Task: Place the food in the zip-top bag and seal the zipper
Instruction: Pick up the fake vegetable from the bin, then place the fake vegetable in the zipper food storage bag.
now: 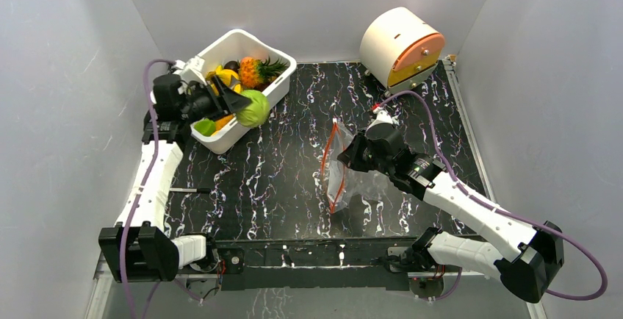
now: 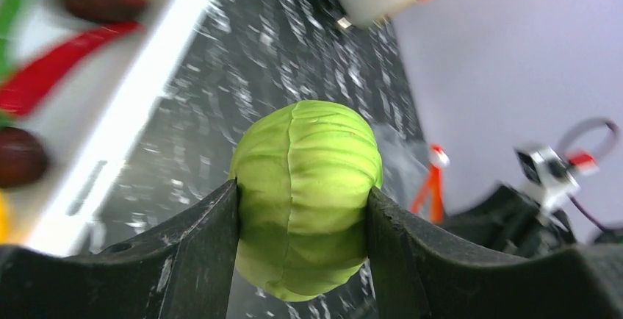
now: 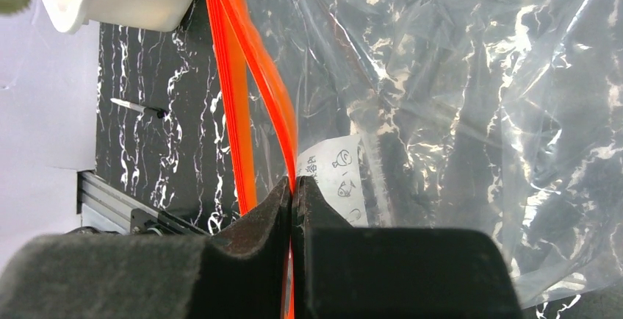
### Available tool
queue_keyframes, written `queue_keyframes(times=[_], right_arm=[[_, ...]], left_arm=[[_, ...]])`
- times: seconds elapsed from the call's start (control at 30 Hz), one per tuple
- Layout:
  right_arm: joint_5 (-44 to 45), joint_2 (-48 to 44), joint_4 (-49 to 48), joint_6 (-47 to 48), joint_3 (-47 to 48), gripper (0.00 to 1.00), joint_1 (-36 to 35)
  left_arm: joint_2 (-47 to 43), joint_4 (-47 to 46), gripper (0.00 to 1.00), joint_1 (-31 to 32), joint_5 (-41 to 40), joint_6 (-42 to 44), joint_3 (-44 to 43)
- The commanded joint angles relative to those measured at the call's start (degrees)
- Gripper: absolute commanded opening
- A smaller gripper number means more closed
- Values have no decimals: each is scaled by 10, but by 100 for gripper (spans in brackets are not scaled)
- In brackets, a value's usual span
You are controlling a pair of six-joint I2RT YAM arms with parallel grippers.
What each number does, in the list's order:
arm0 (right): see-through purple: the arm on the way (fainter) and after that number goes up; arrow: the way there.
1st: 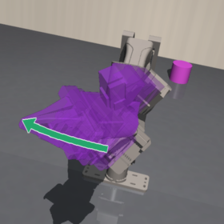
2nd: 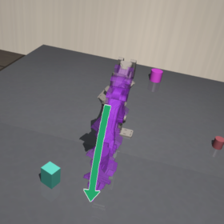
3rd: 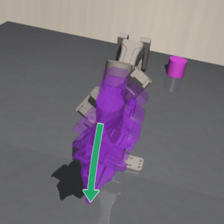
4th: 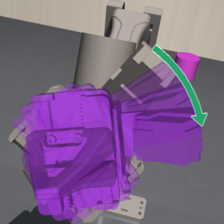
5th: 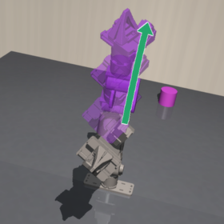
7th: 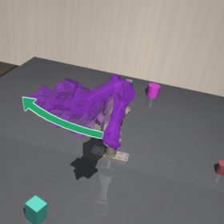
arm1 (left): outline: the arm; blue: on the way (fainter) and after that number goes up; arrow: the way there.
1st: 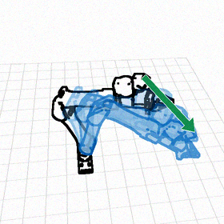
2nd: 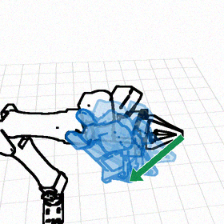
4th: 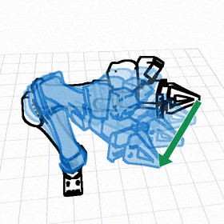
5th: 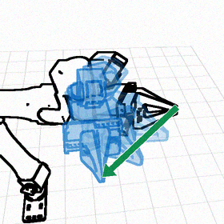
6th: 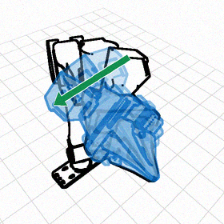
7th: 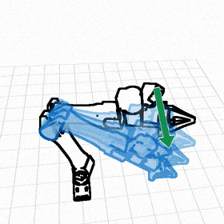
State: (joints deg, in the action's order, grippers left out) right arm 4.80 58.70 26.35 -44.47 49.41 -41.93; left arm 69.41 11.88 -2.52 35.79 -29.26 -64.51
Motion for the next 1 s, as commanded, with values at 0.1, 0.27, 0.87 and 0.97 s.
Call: queue_keyframes(times=[0.1, 0.27, 0.87, 0.97], right_arm=[[1, -7, -46, -55, 27, 0, 1], [-50, -5, -115, -60, 12, 0, 1], [-120, 31, -186, -47, 4, 0, 2], [-123, 16, -207, -47, -4, 0, 1]], left_arm=[[-60, -63, 36, 103, 142, -69, 44], [-88, -197, 34, 161, 186, -188, 128], [-83, -479, 37, 256, 183, -352, 226], [-71, -455, 37, 261, 177, -316, 233]])
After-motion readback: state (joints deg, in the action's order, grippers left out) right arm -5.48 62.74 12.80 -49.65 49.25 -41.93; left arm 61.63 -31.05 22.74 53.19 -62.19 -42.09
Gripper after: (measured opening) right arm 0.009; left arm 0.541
